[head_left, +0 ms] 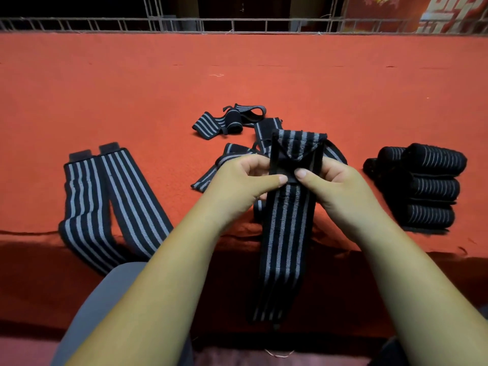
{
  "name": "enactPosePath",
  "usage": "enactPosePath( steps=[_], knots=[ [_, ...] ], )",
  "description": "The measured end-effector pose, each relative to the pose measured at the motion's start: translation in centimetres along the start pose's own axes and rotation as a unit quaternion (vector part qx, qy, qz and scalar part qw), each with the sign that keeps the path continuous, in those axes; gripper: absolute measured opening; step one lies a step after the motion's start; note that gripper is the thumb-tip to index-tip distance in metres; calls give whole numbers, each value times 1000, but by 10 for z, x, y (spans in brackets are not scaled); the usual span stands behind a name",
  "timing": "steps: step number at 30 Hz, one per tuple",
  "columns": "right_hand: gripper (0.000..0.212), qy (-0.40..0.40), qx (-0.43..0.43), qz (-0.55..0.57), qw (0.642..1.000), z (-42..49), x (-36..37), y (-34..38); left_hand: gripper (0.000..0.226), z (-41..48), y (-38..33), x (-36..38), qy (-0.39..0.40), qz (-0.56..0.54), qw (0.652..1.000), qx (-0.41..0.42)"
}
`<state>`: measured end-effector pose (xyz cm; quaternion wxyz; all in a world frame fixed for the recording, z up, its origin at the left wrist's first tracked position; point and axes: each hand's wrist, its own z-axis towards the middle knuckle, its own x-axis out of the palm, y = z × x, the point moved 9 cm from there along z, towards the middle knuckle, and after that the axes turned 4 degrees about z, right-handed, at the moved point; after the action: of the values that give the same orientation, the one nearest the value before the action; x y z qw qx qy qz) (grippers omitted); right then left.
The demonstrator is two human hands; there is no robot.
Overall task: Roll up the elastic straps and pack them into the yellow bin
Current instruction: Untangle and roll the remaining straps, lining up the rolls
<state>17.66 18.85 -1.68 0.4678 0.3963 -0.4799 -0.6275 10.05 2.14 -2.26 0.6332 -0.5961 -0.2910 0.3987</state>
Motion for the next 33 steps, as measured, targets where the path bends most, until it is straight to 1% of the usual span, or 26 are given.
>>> enactPosePath(
  steps=[3,5,6,8,9,11,13,17,20,22,23,26,28,30,33],
  knots=[
    [21,-16,10,13,1000,2,3,-1,19,2,0,-2,-33,-31,999,-7],
    [23,-15,45,35,998,4,10,-8,17,7,0,-6,-68,-56,996,-4],
    [29,-9,64,32,997,4,14,-12,15,9,-1,-10,-92,-62,994,5],
    [43,13,92,3,996,4,22,-21,13,13,-5,-21,-141,-48,988,34],
    [47,17,100,2,995,3,26,-24,12,15,-6,-25,-160,-31,985,50],
    [50,7,129,68,989,2,32,-32,13,16,-9,-30,-182,3,980,79],
    [57,1,161,141,977,0,38,-35,19,15,-9,-31,-187,28,977,103],
    [93,40,199,220,954,-3,45,-36,30,16,-5,-30,-143,57,983,104],
    [102,49,199,265,942,-4,42,-34,40,15,-9,-32,-116,94,981,124],
    [101,56,199,270,940,-4,42,-33,44,14,-14,-32,-97,106,980,138],
    [96,60,195,266,942,-4,42,-32,44,13,-17,-31,-85,114,978,150],
    [69,35,182,258,948,-5,41,-32,42,7,-23,-26,-55,145,971,182],
    [52,9,173,246,954,-4,38,-34,41,5,-25,-26,-56,160,968,187],
    [47,6,166,229,959,-4,38,-35,43,3,-24,-29,-64,157,970,175],
    [38,-10,142,214,966,0,33,-36,37,4,-14,-30,-74,99,988,92]
  ],
)
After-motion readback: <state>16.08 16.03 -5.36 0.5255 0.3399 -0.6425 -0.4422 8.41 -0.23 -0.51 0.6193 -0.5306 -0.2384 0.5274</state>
